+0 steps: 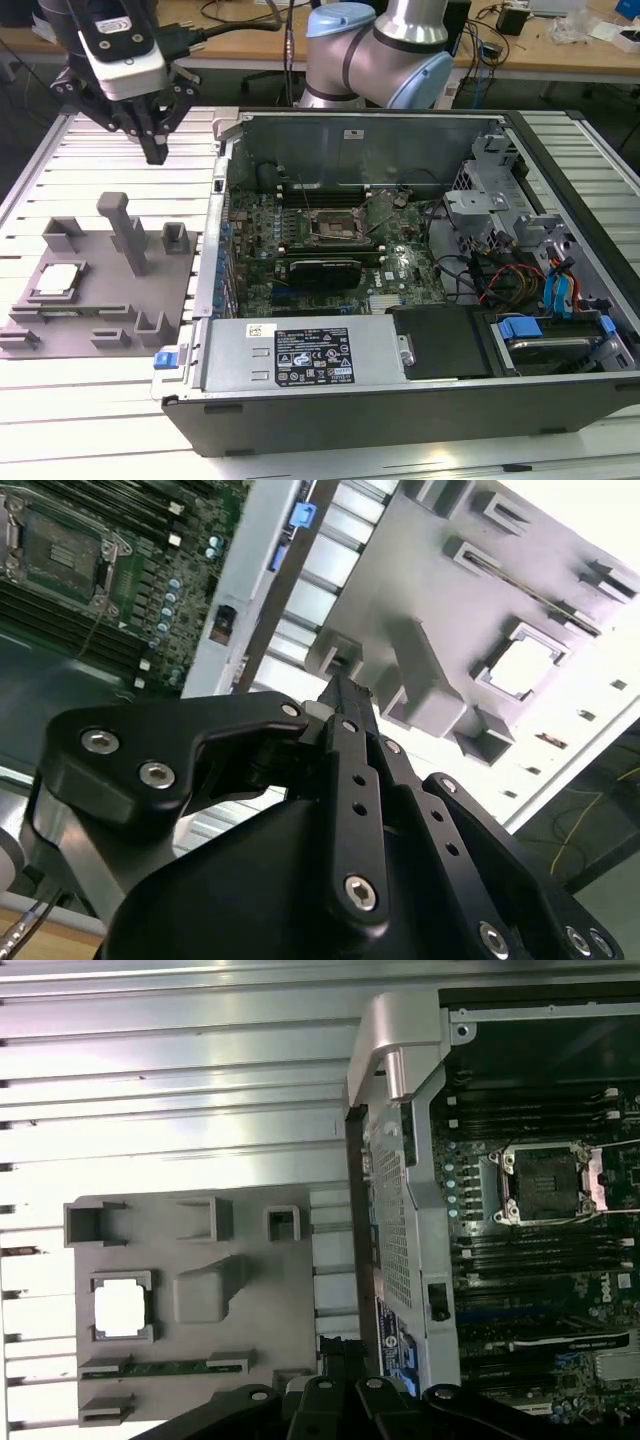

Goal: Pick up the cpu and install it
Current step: 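Reach for the cpu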

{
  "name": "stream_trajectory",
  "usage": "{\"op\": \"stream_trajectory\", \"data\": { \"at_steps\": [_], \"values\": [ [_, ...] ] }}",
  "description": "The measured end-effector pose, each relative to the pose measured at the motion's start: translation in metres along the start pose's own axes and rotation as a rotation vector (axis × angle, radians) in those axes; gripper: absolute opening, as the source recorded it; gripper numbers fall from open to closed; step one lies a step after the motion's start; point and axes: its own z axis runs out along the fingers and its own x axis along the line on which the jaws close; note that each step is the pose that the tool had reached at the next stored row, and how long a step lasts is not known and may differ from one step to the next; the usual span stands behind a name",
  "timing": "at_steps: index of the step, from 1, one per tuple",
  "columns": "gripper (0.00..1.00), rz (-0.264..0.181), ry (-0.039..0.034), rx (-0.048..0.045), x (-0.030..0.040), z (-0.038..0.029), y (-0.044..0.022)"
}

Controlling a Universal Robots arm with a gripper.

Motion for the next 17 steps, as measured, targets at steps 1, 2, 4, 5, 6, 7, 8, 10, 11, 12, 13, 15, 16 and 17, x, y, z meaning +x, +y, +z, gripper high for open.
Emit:
{"op": "stream_trajectory", "data": {
  "at_steps": [1, 2, 4, 5, 6, 7, 8, 10, 11, 12, 13, 15, 16, 17],
  "values": [
    [0.11, 0.000, -0.0004, 0.0000, 0.0026, 0.0000, -0.0002],
    [0.11, 0.000, -0.0016, -0.0001, 0.0087, 0.0004, -0.0006],
    [0.11, 0.000, -0.0027, -0.0001, 0.0170, 0.0021, -0.0014],
    [0.11, 0.000, -0.0029, -0.0002, 0.0205, 0.0029, -0.0017],
    [0.11, 0.000, -0.0031, -0.0001, 0.0233, 0.0035, -0.0019],
    [0.11, 0.000, -0.0034, -0.0002, 0.0291, 0.0043, -0.0024],
    [0.11, 0.000, -0.0036, -0.0002, 0.0321, 0.0048, -0.0026],
    [0.11, 0.000, -0.0036, -0.0002, 0.0383, 0.0056, -0.0031],
    [0.11, 0.000, -0.0036, -0.0003, 0.0400, 0.0058, -0.0032],
    [0.11, 0.000, -0.0036, -0.0002, 0.0426, 0.0060, -0.0035],
    [0.11, 0.000, -0.0037, -0.0003, 0.0452, 0.0063, -0.0037],
    [0.11, 0.000, -0.0042, -0.0003, 0.0513, 0.0067, -0.0041],
    [0.11, 0.000, -0.0051, -0.0004, 0.0559, 0.0073, -0.0045],
    [0.11, 0.000, -0.0058, -0.0005, 0.0587, 0.0078, -0.0047]
  ]
}}
